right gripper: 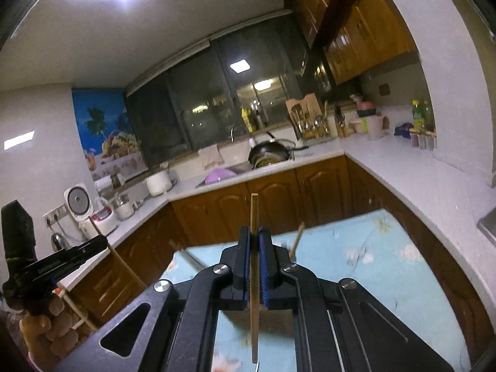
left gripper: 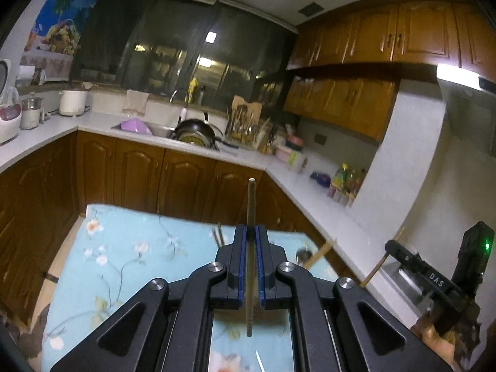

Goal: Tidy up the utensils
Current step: 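Lift both wooden chopsticks and lower them into the wooden holder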

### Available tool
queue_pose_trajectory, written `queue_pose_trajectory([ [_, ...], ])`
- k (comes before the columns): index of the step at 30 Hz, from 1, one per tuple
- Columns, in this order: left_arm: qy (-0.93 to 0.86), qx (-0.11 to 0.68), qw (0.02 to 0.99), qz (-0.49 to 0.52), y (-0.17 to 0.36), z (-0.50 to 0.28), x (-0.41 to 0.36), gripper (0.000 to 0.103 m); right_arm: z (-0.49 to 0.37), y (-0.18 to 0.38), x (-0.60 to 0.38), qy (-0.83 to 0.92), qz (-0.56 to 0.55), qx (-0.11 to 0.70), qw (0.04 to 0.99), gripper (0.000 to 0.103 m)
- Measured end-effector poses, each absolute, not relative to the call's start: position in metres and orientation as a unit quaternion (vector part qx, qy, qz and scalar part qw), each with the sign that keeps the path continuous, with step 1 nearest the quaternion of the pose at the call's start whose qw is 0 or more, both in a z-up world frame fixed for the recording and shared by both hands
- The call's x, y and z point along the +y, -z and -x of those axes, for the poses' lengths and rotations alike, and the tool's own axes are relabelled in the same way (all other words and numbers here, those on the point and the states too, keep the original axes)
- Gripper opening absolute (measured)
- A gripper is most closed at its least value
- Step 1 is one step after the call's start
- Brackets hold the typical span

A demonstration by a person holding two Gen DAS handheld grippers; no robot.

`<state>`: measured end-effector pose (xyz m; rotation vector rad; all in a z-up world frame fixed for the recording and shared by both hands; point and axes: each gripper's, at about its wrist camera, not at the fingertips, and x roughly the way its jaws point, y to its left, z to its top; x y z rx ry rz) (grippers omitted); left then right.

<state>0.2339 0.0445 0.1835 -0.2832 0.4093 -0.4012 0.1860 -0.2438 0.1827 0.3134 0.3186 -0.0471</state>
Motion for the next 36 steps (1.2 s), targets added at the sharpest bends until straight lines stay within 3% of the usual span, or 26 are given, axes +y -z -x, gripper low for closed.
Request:
queue_pose_trajectory([
  [11,0.16,0.18,0.96,0.143,-0.169,-0.299,0.015,0.004,-0.242,-0.201,-0.258,0.056,-0.155,0.115,0.98,0.006],
  [27,0.147,0.232,0.952,0.135,-0.083,-0.339,-0.028,0.004,-0.259,-0.115,-0.253,0.076,-0.169,0.155,0.97,0.006],
  [36,0.152,0.252,0.949,0.11,-0.083,-0.338,-0.025,0.005,-0.261,-0.096,-0.259,0.07,-0.17,0.189,0.965,0.006],
])
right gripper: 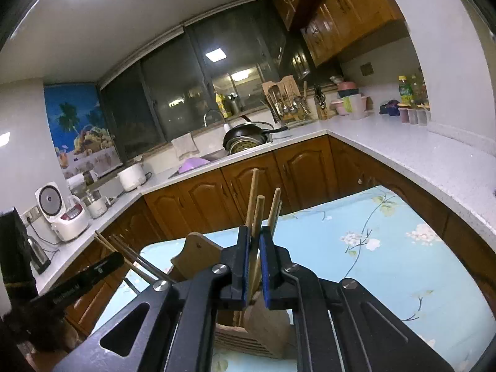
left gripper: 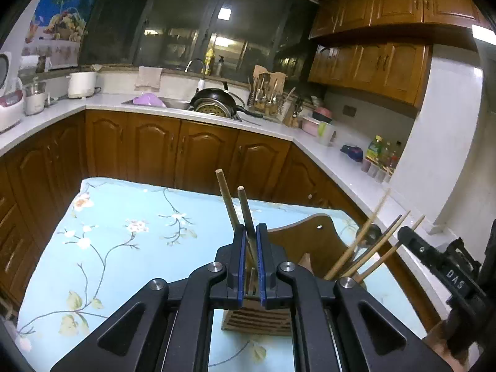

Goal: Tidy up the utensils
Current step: 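Lift both wooden chopsticks and lower them into the wooden holder, then open both tools to release the chopsticks in the holder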

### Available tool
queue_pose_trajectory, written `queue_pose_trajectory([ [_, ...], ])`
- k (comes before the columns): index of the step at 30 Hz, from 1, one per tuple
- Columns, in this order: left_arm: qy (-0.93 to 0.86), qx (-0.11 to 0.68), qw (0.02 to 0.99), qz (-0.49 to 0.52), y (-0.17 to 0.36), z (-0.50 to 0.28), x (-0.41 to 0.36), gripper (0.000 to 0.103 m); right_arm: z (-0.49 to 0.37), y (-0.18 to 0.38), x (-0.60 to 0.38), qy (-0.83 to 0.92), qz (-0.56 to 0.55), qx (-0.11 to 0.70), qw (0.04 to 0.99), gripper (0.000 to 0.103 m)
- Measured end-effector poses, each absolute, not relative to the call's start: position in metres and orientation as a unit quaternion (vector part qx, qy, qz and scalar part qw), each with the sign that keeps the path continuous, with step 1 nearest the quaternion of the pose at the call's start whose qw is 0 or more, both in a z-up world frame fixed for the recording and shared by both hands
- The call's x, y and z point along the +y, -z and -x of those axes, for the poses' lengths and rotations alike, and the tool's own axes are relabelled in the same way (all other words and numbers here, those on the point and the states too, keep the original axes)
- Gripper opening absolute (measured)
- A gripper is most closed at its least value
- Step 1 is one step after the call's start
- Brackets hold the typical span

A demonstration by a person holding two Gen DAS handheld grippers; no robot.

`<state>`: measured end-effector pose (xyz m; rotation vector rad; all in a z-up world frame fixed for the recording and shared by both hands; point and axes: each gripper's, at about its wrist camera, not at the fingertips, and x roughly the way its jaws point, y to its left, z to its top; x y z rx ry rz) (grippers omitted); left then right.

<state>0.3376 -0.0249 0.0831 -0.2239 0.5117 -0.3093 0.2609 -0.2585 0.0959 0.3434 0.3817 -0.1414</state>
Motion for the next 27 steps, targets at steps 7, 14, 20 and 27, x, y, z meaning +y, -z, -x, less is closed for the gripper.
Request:
queue_pose_trajectory([
  [7,0.154,0.255,0.948,0.108,-0.089,-0.341,-0.023,0.005,-0.261,-0.096,-0.257,0.069,-0.173,0.192,0.964,0.006],
  [14,0.17,0.266,0.941,0.124,-0.088,-0.346,-0.013,0.022,-0.261,-0.094,-0.256,0.058,-0.178,0.201,0.962,0.012],
  [20,0.159,0.25,0.945,0.138,-0.094,-0.333,0.0,0.043,-0.247,-0.103,-0.259,0.056,-0.186,0.181,0.964,0.053],
  [27,0.133,0.24,0.951,0.142,-0.091,-0.296,0.017,0.08,-0.216,-0.109,-0.258,0.055,-0.189,0.16,0.967,0.089],
])
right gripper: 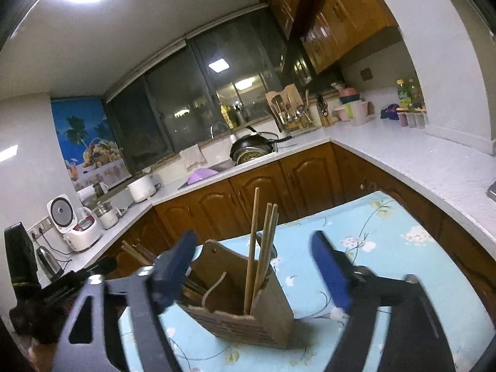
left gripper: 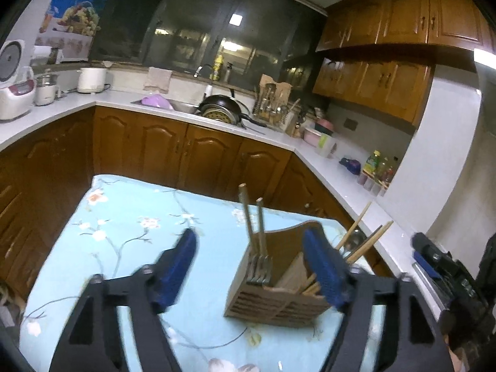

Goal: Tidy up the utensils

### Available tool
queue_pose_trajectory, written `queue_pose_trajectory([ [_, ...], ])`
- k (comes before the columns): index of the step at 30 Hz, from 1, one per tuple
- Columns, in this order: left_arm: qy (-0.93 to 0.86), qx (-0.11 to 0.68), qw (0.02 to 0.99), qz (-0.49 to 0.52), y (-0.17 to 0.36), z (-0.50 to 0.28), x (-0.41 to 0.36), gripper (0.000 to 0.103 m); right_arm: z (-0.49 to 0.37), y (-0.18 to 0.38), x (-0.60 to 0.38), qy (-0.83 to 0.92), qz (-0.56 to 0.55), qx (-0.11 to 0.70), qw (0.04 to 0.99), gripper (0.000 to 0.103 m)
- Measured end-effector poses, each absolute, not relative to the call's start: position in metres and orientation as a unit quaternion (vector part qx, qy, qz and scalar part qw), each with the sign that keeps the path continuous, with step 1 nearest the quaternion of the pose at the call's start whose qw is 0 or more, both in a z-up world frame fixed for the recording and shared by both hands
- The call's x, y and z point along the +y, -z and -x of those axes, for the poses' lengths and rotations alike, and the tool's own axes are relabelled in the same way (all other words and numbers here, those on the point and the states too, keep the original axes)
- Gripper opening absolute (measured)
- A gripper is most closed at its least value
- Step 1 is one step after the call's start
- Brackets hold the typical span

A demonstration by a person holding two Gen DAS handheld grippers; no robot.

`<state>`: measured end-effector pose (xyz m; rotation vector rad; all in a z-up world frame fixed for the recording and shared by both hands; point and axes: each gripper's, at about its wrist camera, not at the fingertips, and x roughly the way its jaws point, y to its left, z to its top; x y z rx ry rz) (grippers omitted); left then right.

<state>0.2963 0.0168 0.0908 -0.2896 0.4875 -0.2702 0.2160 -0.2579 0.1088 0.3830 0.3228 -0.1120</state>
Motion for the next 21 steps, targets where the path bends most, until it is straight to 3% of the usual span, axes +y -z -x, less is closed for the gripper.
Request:
queue_pose_trajectory([
  [4,0.113,0.242,0.954,0.135,-0.08,-0.269,0.025,0.087,-0.193,-0.096,-0.252,0.048,-0.192,0.167,0.966,0.092],
  [21,0.085,0.282,0.945,0.141,-0.056,-0.136,0.048,0.089,-0.097,-0.048,-0.203,0.027,-0.151,0.225,0.962,0.098],
])
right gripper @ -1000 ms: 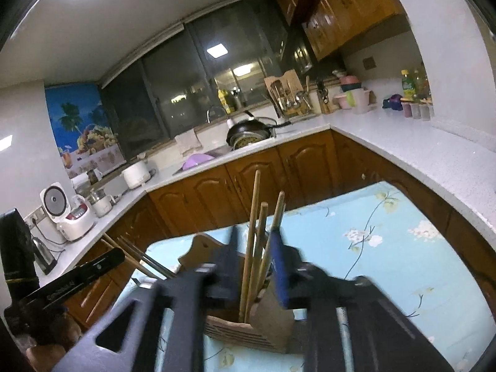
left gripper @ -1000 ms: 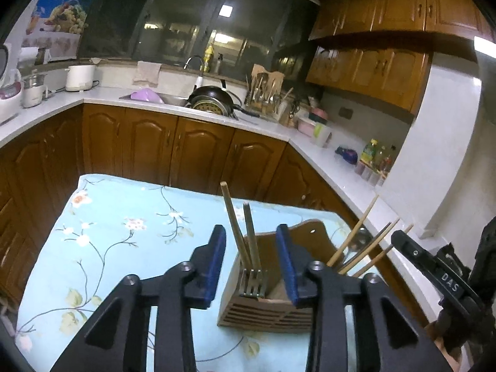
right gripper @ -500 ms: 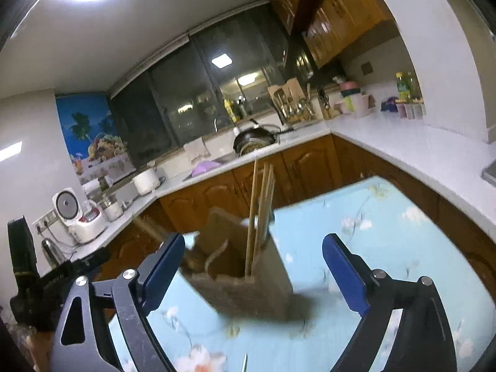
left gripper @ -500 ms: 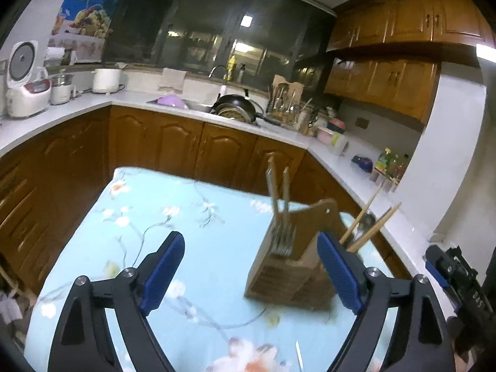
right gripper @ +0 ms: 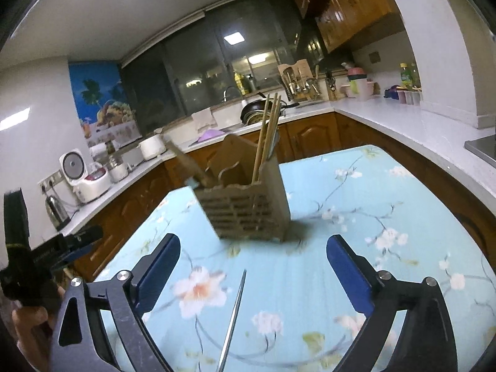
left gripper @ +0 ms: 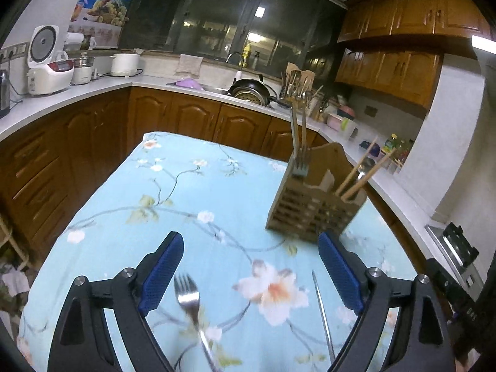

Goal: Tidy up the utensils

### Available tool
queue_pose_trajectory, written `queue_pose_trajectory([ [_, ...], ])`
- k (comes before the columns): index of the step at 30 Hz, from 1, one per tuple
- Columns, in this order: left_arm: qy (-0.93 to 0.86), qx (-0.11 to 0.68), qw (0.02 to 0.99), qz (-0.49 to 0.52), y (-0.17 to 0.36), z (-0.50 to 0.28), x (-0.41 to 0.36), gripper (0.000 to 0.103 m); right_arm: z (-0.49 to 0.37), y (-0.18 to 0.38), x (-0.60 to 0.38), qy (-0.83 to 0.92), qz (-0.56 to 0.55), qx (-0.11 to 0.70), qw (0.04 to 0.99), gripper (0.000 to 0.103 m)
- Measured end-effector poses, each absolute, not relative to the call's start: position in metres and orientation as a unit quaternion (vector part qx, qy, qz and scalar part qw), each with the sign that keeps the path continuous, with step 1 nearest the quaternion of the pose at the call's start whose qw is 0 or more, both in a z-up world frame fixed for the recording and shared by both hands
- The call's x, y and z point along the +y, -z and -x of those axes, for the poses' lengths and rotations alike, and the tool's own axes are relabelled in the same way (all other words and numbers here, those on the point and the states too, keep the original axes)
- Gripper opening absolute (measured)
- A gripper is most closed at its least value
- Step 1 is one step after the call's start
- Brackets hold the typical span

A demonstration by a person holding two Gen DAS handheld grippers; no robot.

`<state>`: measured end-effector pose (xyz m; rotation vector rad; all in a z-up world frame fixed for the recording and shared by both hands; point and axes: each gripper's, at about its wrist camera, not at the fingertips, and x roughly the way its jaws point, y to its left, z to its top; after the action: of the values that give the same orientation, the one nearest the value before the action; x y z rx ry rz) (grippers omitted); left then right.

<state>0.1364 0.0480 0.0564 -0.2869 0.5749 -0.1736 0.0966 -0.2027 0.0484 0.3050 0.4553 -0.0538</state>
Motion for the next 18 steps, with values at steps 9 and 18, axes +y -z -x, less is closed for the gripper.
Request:
queue_pose_trajectory([
  [9,0.083,0.277,0.95,0.118,-0.05,-0.081,0.052,0.093,-0.055,-0.035,-0.182,0.022,-0.118,0.233,0.965,0.102],
  [18,0.077,0.183,0.976,0.092,-0.072,-0.015,0.052,0.102,-0.007,-0.078,-0.167,0.016,-0.072,0.15,0.986,0.103],
])
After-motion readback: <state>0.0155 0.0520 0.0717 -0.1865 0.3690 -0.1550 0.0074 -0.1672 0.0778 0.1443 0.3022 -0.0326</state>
